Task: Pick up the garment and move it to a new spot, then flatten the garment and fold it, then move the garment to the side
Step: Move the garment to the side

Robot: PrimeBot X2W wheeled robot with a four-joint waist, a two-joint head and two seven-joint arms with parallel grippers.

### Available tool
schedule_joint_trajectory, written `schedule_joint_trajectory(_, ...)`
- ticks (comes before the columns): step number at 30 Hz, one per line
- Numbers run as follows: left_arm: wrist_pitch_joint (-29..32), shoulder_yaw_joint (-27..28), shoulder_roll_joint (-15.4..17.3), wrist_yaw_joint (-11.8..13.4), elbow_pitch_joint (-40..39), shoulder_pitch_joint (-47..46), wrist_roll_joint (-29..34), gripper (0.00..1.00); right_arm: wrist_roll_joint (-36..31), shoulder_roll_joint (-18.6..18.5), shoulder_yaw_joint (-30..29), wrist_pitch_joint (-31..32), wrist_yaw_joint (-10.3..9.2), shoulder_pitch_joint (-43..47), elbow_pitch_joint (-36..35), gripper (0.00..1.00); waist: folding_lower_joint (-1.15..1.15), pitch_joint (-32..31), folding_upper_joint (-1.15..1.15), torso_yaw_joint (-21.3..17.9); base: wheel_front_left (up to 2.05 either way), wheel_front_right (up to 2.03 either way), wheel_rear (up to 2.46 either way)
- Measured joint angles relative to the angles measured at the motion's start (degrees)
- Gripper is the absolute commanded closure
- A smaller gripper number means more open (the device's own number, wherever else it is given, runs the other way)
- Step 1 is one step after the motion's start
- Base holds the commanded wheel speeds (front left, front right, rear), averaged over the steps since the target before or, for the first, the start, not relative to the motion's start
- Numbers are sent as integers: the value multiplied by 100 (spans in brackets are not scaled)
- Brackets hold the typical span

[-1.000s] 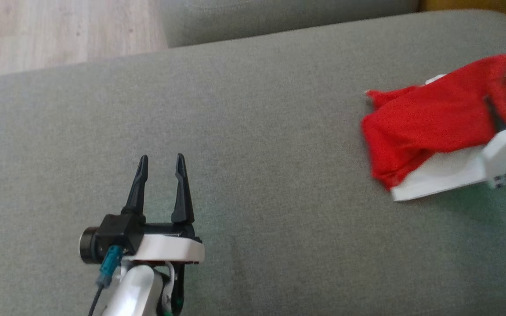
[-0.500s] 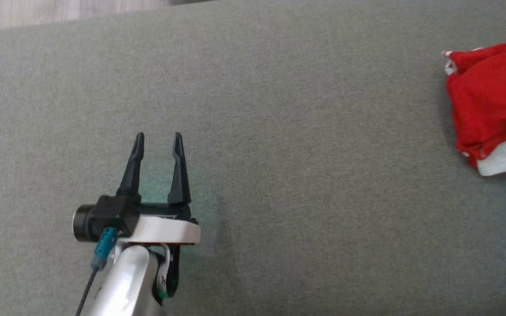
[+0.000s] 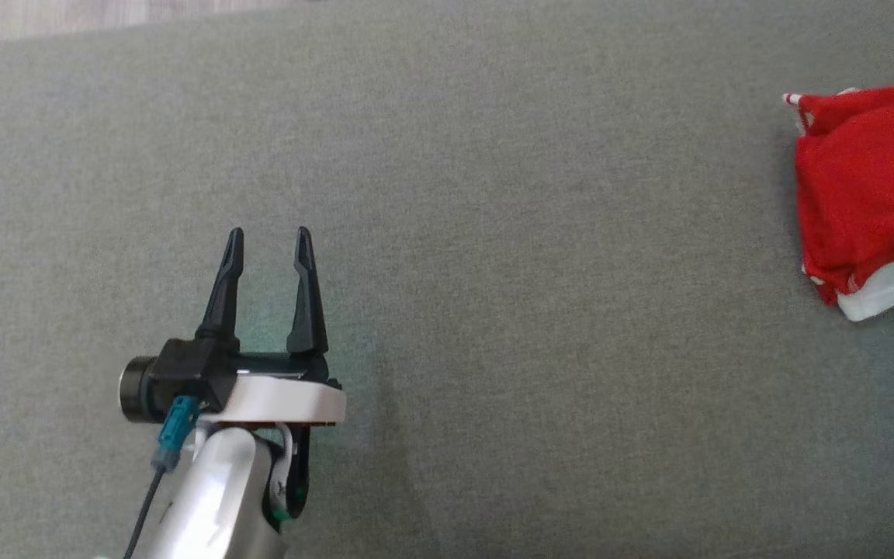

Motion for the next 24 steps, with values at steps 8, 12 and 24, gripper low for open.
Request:
schedule_joint_trajectory(8,0,23,-2,52,3,75,-53,0,-36,632,172,92,0,129,-910,0,0,-543,0,-25,0,0,0)
schedule_joint_trajectory(12,0,14,-1,101,-13,271,-104,0,272,1062,398,47,0,149,-1586,0,-1,-883,0,1,0,0,0)
schedule_joint_trajectory(24,0,-1,1,210,-162,711,-93,0,1233,2517,619,-709,0,1430,-2681,0,-1,-1538,0,209,0,0,0)
